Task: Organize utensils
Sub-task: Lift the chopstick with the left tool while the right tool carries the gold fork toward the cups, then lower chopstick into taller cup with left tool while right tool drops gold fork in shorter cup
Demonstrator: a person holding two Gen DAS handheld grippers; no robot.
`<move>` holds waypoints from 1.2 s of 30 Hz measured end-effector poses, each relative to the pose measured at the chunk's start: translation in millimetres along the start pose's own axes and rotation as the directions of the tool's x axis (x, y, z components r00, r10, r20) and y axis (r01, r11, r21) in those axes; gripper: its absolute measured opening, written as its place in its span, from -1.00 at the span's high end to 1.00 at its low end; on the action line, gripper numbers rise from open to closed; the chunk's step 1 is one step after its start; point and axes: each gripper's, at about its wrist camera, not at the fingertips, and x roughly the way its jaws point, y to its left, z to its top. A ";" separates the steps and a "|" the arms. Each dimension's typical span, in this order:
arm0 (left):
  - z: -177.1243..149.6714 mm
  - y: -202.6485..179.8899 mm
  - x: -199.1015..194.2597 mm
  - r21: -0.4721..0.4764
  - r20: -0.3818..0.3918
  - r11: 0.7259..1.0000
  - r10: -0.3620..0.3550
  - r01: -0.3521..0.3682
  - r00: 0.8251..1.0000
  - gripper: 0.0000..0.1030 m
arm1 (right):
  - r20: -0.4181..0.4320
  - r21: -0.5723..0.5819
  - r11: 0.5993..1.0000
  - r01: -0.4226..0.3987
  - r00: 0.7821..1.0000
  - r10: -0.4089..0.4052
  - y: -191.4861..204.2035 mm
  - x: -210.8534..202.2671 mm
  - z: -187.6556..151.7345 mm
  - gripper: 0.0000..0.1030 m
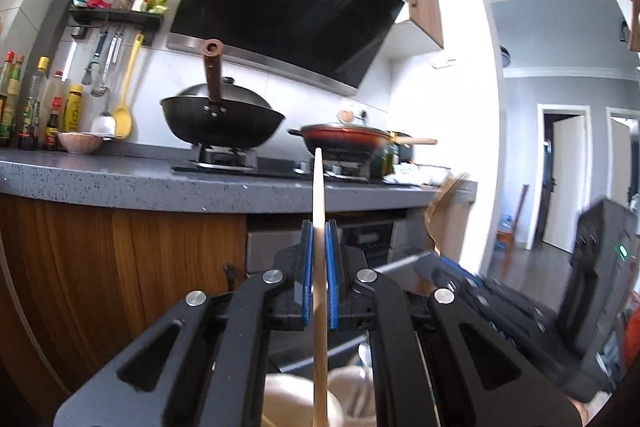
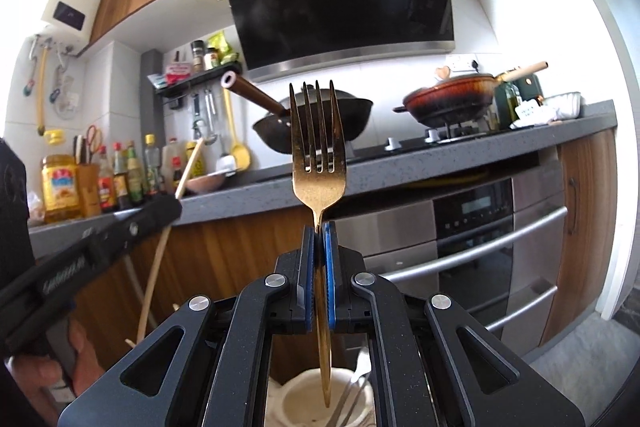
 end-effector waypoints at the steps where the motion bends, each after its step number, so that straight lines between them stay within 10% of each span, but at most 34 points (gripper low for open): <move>1: -1.6 0.4 2.9 0.005 0.007 1.000 0.017 -0.017 1.000 0.88 | -0.003 0.000 1.000 0.001 1.000 -0.001 -1.2 1.1 -4.2 0.88; 13: -42.7 -32.4 26.1 0.205 0.022 0.972 0.116 -0.118 0.993 0.88 | -0.061 0.010 1.000 -0.019 0.998 0.019 -7.5 12.2 -37.0 0.88; 27: -71.2 -3.4 -30.5 0.051 -0.143 0.996 0.075 -0.068 0.987 0.88 | -0.170 -0.012 0.999 -0.036 0.985 0.033 -6.0 -2.3 -54.4 0.88; 36: -87.2 -12.1 -31.6 0.170 -0.167 0.983 0.095 -0.066 0.981 0.88 | -0.211 0.005 1.000 0.012 0.978 -0.011 -9.1 -5.6 -70.0 0.88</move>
